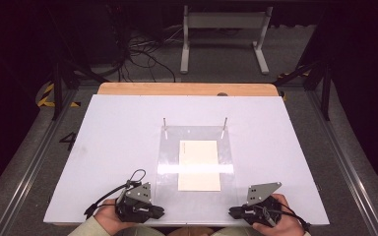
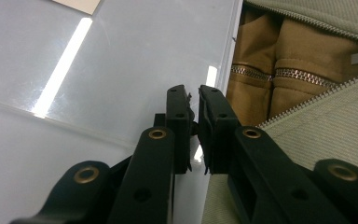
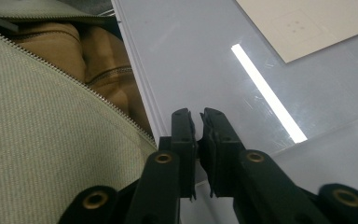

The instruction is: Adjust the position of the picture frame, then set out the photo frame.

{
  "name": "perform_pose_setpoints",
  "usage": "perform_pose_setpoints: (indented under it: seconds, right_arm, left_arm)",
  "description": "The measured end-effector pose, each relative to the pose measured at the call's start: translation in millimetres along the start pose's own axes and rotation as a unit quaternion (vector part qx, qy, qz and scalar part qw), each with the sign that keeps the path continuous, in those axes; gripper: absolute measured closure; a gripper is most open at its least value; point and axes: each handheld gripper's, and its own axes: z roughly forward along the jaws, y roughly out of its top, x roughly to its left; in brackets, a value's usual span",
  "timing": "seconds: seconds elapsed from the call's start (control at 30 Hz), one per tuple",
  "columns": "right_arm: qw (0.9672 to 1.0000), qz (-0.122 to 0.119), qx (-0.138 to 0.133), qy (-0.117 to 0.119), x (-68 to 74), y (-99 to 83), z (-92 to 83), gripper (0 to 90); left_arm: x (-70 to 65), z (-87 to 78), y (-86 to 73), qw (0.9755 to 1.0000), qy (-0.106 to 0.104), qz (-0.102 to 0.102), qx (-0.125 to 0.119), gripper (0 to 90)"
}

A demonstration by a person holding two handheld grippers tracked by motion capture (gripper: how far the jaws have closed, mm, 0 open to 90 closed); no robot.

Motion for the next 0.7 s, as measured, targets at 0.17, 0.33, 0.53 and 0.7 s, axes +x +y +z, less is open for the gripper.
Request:
perform_pose_setpoints:
  seconds: [0.17, 0.33, 0.53, 0.7]
  right_arm:
    - [0.9994, -0.006, -0.03, -0.016, -0.5, 2.4, -4.4, 77.9]
    - [0.9963, -0.012, -0.077, -0.036, -2.8, 7.0, -12.1, 77.2]
    - [0.9914, -0.014, -0.117, -0.056, -6.4, 13.0, -22.3, 75.1]
    - [0.9887, -0.003, -0.13, -0.075, -15.3, 20.0, -28.0, 72.2]
  left_arm:
    - [3.2, -4.2, 1.5, 0.9997, -0.003, 0.0, -0.026, 71.2]
    - [0.2, -14.8, 2.9, 0.9961, 0.034, 0.019, -0.079, 70.5]
    - [8.0, -27.6, 2.4, 0.9881, 0.072, 0.006, -0.136, 67.1]
    - [18.4, -39.7, -4.3, 0.9771, 0.12, -0.015, -0.175, 63.4]
